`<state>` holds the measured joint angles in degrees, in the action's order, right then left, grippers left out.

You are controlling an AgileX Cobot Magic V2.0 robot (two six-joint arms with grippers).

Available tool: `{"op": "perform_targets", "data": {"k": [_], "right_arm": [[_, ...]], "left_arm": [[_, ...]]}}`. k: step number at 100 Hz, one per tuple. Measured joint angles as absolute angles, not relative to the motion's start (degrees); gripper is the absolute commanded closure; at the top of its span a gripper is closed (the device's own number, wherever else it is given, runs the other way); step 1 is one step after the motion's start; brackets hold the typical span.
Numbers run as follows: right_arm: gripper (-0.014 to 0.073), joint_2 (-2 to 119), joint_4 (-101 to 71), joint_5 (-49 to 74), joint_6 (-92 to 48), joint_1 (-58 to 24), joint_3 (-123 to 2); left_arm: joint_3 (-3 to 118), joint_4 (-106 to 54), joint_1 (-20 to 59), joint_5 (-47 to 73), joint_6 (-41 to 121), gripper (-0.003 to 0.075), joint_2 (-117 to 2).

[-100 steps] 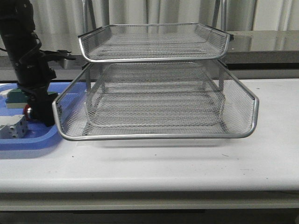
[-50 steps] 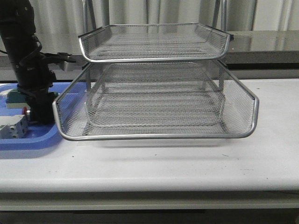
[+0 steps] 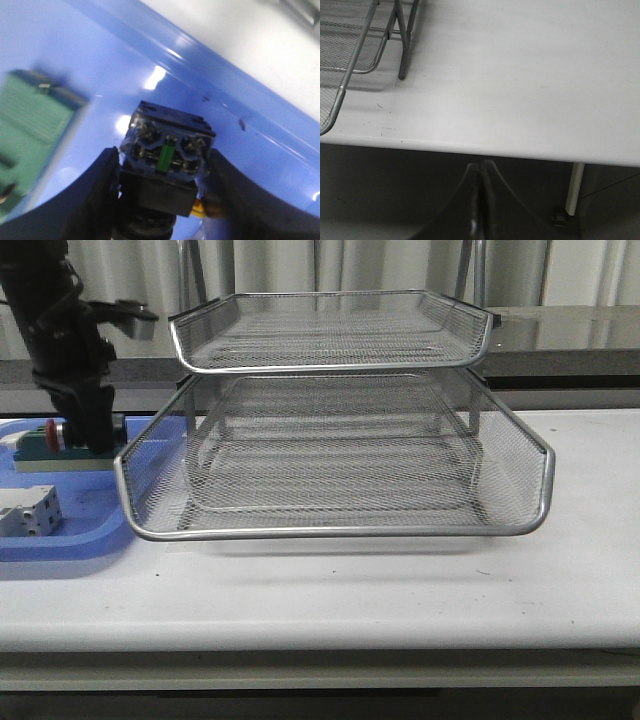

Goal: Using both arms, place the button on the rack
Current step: 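Carry the button with the left gripper over the pulled-out middle tray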

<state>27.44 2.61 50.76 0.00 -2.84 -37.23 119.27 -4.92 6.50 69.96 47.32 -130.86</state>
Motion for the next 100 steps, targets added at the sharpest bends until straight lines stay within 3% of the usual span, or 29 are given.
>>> {"op": "perform_targets", "data": {"k": [32,56,80,100], "right_arm": [[0.0662,27.44,2.61,50.76,0.0,-2.84,-37.23],[0.0662,27.44,2.61,50.76,0.0,-2.84,-37.23],[0.0662,27.44,2.61,50.76,0.0,-2.84,-37.23],[0.0662,27.44,2.61,50.87,0.0,-2.84,-37.23]], "left_arm": [[119.27,-3.6,6.5,71.17,46.04,0.0741,-117.59],[112.69,-3.12,8.41,71.83,44.24,0.0741,-105.78],[103.54,-3.19,16.77,72.15,44.14,0.0741,-96.18],[99.48,-4.31,27.38,72.15,44.02,0.0741,-95.03]]}}
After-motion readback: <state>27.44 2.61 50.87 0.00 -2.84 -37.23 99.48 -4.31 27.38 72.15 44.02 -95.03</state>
